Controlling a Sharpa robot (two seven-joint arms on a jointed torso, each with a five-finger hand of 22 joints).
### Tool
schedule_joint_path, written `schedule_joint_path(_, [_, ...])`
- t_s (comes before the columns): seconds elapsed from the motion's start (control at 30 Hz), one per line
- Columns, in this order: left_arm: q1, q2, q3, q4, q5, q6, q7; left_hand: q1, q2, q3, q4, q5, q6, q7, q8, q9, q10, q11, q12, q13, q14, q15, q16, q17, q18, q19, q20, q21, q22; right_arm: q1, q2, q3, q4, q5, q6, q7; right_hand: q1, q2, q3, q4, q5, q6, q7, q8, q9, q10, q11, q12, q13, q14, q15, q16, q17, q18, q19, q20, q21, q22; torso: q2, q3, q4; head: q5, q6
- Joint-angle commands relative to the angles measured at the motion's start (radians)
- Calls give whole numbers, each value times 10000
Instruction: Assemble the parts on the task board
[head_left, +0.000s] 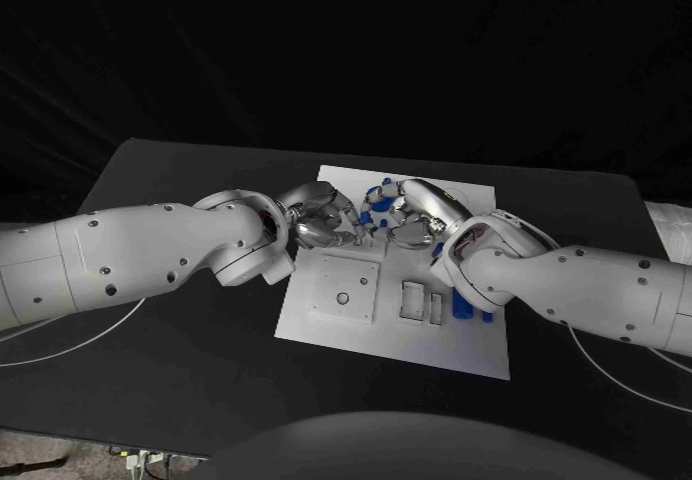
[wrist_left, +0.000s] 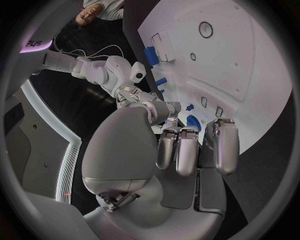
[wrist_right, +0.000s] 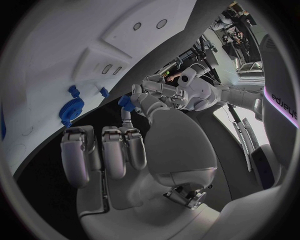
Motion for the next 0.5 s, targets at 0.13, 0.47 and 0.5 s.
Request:
schedule_joint_path(0.13, [16,85,30,14,94,-47,377,115,-1,-57,15,41,-159,-2,191,79,1049,-62,29,2629,1036,-101,25,2632,63,-23,-76,-30,2146,-20,21,-14,30,-26,534,-41,-4,81,74,7,-10,74,-27,68,1428,1041,79,39,2630,1077,73,34,2632,12,640,41,-45,2429,1,4,-5,9,1])
schedule_joint_path(0.47, [3,114,30,-52,-258,85,298,129,-21,-35,20,53,-311,-9,324,130,1049,-125,29,2629,1036,-136,25,2632,70,-43,-98,-49,2138,-22,8,-14,72,65,909,68,-2,82,78,5,-17,67,-25,60,1431,1041,80,39,2630,1077,74,34,2632,21,615,42,-76,2416,0,6,3,-5,1])
schedule_joint_path(0.5, [0,117,30,-55,-278,99,295,129,-21,-35,20,53,-311,-9,324,130,1049,-125,29,2629,1036,-136,25,2632,70,-43,-98,-49,2138,-23,7,-14,73,75,944,80,-2,82,78,5,-17,67,-25,60,1431,1041,80,39,2630,1077,74,34,2632,21,615,42,-76,2416,-2,5,-1,-4,1])
